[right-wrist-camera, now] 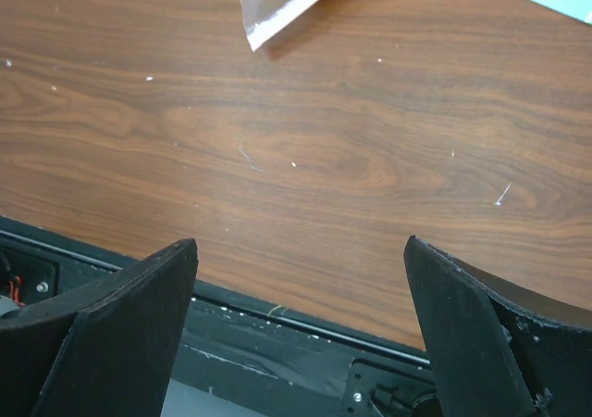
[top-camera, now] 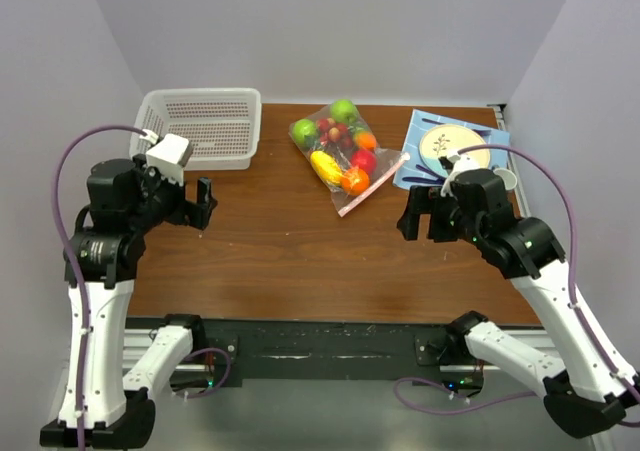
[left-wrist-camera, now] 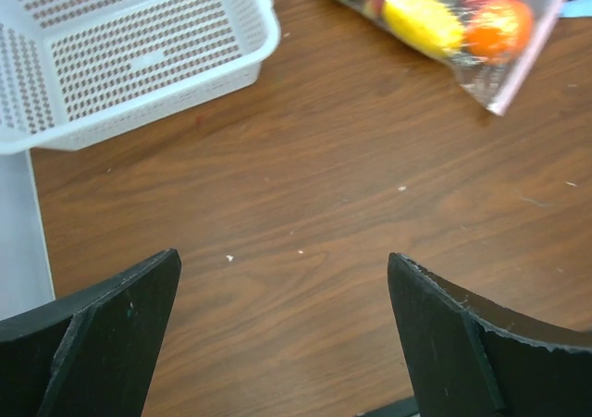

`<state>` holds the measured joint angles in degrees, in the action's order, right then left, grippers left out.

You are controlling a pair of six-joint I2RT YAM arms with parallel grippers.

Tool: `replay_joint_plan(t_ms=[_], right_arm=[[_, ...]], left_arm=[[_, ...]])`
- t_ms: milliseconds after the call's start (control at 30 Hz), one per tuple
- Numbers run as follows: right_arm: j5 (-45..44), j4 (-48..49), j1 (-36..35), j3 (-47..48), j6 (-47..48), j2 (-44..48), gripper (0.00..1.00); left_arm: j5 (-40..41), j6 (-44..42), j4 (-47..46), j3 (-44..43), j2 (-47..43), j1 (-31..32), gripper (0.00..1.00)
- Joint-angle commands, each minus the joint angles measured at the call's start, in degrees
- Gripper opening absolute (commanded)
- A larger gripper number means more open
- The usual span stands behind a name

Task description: Open the zip-top bag and remove the fake food

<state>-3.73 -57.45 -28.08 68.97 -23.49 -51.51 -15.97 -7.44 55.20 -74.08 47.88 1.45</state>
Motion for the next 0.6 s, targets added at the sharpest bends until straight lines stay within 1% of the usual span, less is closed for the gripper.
replay_joint_plan(t_ms=[0, 33, 100, 133, 200, 267, 300, 367, 400, 467, 500, 567], right_arm=[[-1.28, 1.11, -0.05, -2.17, -0.33, -0.08, 0.99], [-1.37, 1.64, -0.05, -2.96, -0.33, -0.17, 0.99], [-2.25, 4.52, -0.14, -6.29, -0.95, 0.00, 0.99], [-2.77, 5.85, -0.14, -7.61, -1.30, -0.09, 0.99], [-4.00, 9.70, -0.05, -10.69, -2.17, -0.78, 0.99], [-4.71, 12.35, -0.14, -12.62, -3.31, -3.06, 0.99], [-5.49, 14.89, -0.14, -13.07, -3.84, -4.21, 0.99], [-6.38, 17.10, -0.14, -13.68, -5.42, -7.53, 0.99], [-6.73, 19.28, -0.05, -13.69, -5.69, -8.69, 0.99], [-6.56, 21.32, -0.14, -13.60, -6.48, -12.02, 0.97], [-6.64, 23.07, -0.05, -13.51, -6.66, -12.91, 0.97], [-6.65, 25.27, -0.14, -13.16, -7.27, -14.84, 0.96]], left_arm=[[7.52, 0.59, -11.23, 5.08, 2.83, -0.31, 1.00], [7.18, -0.72, -15.69, 5.87, 3.27, -0.31, 1.00], [6.74, -0.03, -20.02, 7.02, 5.28, -0.31, 1.00], [6.22, 0.84, -24.05, 7.11, 6.34, -0.22, 1.00], [5.25, 2.25, -27.32, 5.97, 10.54, -0.05, 1.00], [6.47, 3.57, -31.11, 3.96, 14.33, 1.35, 1.00], [9.26, 3.66, -32.16, 3.34, 18.18, 2.14, 1.00], [12.09, 2.96, -35.06, 2.46, 21.98, 4.86, 1.00], [14.80, 2.79, -35.94, 2.28, 25.30, 5.74, 1.00], [17.62, 2.26, -39.19, 2.19, 28.48, 8.64, 1.00], [19.99, 2.00, -41.64, 2.28, 31.28, 9.35, 1.00], [21.76, 1.99, -43.68, 1.58, 34.28, 10.93, 1.00]])
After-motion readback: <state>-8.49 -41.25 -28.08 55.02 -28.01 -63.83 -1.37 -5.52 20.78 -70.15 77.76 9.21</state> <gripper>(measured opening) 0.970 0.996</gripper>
